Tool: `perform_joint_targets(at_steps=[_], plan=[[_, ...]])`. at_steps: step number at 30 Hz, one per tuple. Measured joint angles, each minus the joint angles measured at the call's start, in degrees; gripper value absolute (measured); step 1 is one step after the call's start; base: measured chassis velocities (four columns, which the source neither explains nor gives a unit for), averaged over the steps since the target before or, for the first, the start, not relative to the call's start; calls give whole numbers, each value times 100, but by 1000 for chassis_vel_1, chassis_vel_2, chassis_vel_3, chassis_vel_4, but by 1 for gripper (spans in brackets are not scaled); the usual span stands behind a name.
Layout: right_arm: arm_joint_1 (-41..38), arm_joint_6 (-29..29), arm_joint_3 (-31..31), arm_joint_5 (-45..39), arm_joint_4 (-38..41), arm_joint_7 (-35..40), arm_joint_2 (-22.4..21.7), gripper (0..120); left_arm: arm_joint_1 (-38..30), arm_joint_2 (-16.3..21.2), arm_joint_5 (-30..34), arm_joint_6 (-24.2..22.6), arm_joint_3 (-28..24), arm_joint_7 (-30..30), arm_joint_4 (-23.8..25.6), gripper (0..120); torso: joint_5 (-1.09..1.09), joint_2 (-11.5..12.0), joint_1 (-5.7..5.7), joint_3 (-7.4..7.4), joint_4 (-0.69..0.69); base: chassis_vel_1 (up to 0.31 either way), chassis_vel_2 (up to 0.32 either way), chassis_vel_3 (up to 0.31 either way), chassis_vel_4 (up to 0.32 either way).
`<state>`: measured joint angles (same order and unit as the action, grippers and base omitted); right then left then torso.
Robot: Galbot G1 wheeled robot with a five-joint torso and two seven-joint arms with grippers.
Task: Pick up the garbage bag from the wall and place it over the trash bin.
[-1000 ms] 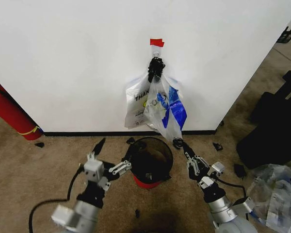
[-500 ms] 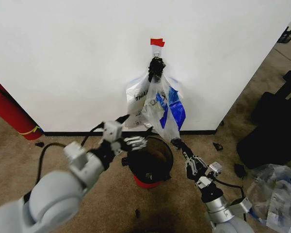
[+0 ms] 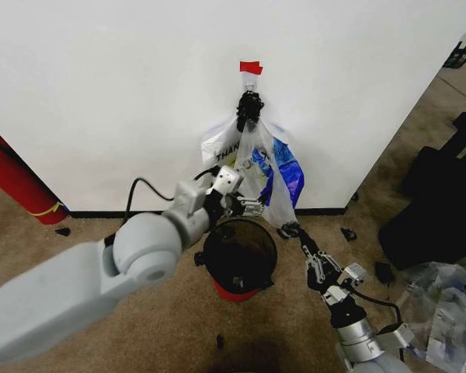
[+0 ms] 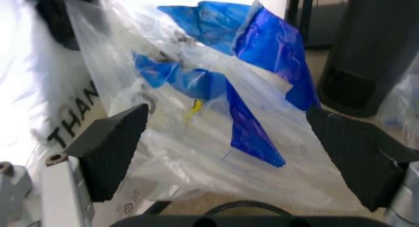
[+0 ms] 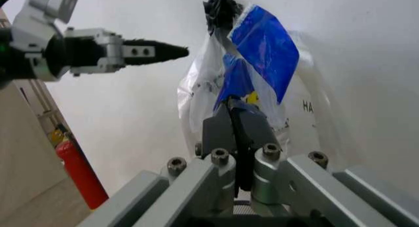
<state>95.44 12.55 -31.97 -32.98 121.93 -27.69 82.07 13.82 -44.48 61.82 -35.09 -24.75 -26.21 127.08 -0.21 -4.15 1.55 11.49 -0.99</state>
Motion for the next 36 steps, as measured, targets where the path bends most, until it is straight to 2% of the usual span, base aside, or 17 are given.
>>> perform_joint_targets(at_steps=[3,8,11,15,27,34,36], plan=[[1,14,-7,0,-4,-10,8,0,-340,-158,569,-166,-111,-211,-127,93,-1,0,0,0,1,0,0,0,0],[20,31,-19,-8,-3,-23,2,0,-632,-318,920,-280,-258,-322,-342,93,0,0,0,0,0,0,0,0,0],[29,36,-30,-32,19,-28,-4,0,-753,-389,898,-316,-364,-325,-507,92,-1,0,0,0,1,0,0,0,0],[58,41,-63,-81,75,-42,-16,0,-895,-548,570,-330,-541,-280,-840,90,-1,0,0,0,0,0,0,0,0],[109,77,-144,-150,102,-67,-64,0,-958,-770,186,-283,-817,-279,-1127,88,-1,0,-1,0,1,0,0,0,0],[118,74,-182,-265,102,-80,-114,0,-1085,-930,479,-257,-857,-349,-1268,86,-1,0,-1,0,0,0,0,0,0],[114,66,-197,-296,102,-84,-121,0,-1129,-979,614,-283,-909,-377,-1313,79,0,0,-1,-1,0,0,0,0,0]])
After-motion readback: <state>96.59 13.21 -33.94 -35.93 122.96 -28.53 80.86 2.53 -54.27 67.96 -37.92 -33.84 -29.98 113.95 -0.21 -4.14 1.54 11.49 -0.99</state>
